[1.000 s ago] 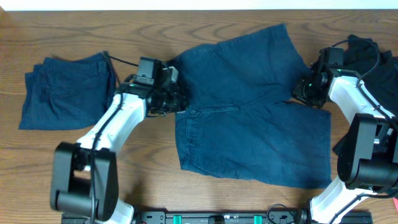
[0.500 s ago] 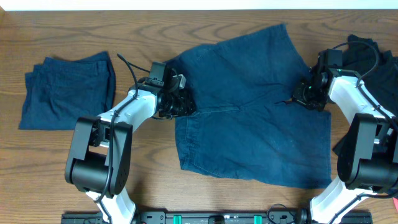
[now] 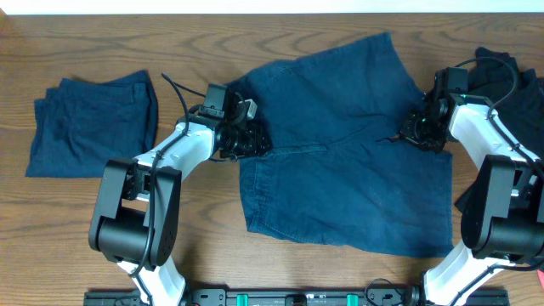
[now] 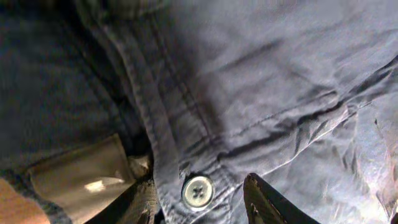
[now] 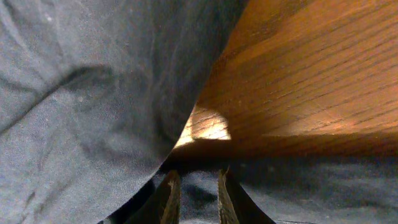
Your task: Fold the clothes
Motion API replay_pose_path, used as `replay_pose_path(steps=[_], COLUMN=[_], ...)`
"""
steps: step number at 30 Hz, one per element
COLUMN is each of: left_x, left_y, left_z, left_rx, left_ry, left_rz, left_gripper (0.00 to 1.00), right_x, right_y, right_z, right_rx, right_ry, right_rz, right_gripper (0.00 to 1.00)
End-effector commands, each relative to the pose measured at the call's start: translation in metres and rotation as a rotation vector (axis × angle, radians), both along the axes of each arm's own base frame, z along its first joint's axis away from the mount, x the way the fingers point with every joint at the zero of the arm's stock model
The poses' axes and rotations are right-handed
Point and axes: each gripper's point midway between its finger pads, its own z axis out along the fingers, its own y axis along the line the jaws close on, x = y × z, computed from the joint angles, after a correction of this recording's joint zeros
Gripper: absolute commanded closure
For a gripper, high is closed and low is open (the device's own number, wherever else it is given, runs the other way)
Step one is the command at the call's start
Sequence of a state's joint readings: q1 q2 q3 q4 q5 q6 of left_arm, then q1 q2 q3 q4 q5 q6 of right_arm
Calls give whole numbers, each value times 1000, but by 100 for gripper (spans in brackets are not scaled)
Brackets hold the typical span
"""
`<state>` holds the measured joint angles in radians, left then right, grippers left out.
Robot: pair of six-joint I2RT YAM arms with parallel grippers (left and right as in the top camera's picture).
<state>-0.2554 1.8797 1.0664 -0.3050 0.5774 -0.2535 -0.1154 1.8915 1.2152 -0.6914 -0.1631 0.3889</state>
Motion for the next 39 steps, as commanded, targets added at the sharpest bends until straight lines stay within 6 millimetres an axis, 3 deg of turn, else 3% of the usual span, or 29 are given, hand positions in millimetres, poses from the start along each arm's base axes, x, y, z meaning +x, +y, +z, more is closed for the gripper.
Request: replay_pose_path(steps=[1, 7, 13, 18, 21, 22, 25, 29, 32, 35, 39], left_x=[-5, -13, -11, -8, -6, -6, -6, -13, -22, -24, -16], left_y=[-1, -8, -33, -35, -35, -36, -35, -22, -1, 23, 44], left_z=[-13, -29, -5, -2, -1, -1, -1, -1, 9, 25, 42], left_rx=[-3, -14, -195, -207, -209, -209, -208, -191, -169, -160, -161], left_ry=[24, 70, 44, 27, 14, 10, 7, 48, 63, 54, 18], left_rz=[-15, -37, -101, -106, -109, -110, -115, -104, -110, -80, -24], left_gripper=[52, 57, 65, 71, 81, 93, 94, 94, 94, 94, 94], right_x=[0, -1, -1, -1, -1, -1, -1, -1, 2, 13, 37], right_y=[1, 1, 1, 1, 1, 1, 1, -1, -8, -21, -36], right_z=[1, 1, 1, 1, 1, 1, 1, 2, 11, 32, 68], right_rx=[-9, -8, -8, -8, -8, -8, -8, -9, -15, -37, -74], right_ry=[-4, -1, 0, 0, 0, 0, 0, -1, -28, -106, -266], right_rz=[15, 15, 15, 15, 15, 15, 15, 11, 6, 15, 7], right_gripper=[80, 80, 80, 80, 80, 80, 80, 79, 76, 71, 56])
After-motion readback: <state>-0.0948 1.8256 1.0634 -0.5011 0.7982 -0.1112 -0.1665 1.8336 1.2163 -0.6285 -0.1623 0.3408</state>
